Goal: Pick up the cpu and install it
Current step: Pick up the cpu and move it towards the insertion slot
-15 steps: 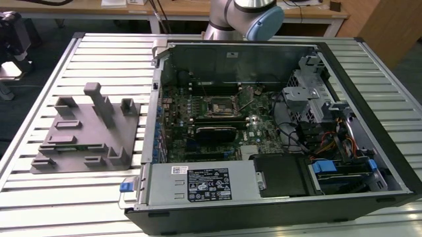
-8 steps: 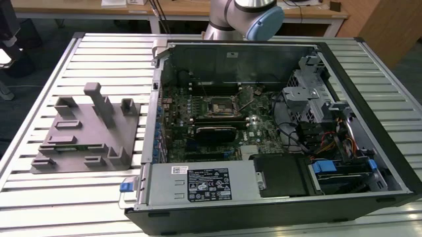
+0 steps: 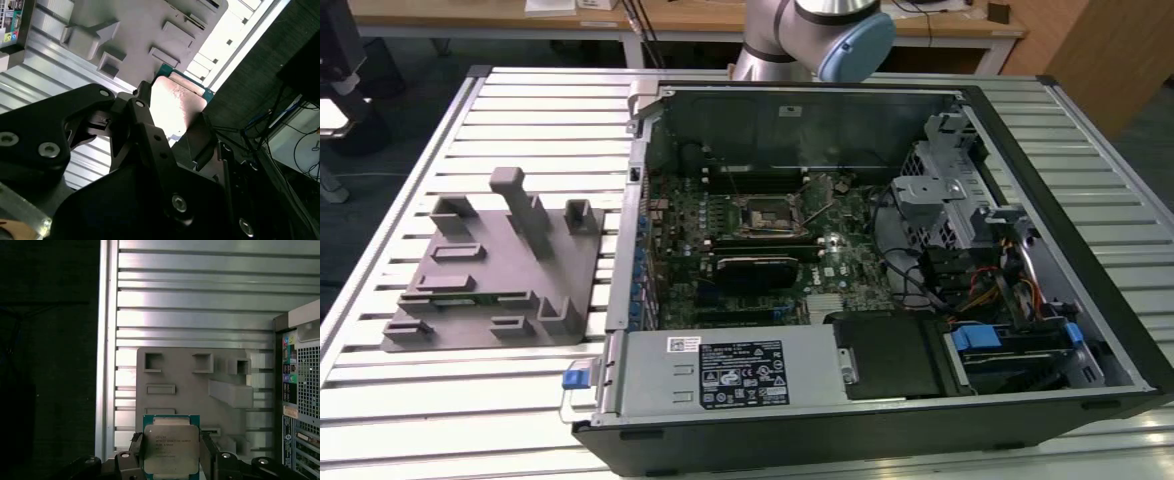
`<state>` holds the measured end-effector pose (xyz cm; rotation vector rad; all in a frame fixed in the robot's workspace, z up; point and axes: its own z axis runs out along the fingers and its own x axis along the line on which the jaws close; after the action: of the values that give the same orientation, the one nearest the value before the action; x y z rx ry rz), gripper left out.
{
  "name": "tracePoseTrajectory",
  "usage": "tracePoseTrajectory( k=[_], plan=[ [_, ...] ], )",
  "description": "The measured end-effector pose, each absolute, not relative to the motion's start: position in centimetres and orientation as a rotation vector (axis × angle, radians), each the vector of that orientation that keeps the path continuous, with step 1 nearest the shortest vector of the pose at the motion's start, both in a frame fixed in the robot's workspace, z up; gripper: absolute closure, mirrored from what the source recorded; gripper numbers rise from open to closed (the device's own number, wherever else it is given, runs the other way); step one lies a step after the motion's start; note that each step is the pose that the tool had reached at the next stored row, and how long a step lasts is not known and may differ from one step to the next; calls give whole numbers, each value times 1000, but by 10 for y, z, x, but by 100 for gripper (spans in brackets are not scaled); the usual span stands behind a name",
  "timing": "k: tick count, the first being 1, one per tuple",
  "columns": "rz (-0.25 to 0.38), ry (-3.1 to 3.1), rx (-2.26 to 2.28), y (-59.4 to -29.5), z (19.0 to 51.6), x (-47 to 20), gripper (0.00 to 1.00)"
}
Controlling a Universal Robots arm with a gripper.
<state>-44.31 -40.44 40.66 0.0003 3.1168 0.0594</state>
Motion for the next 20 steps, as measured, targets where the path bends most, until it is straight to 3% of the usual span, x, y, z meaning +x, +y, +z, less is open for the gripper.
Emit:
tracePoseTrajectory(
  k=[20],
  plan=[
    [59, 3117, 0, -404, 407, -376, 47]
  ],
)
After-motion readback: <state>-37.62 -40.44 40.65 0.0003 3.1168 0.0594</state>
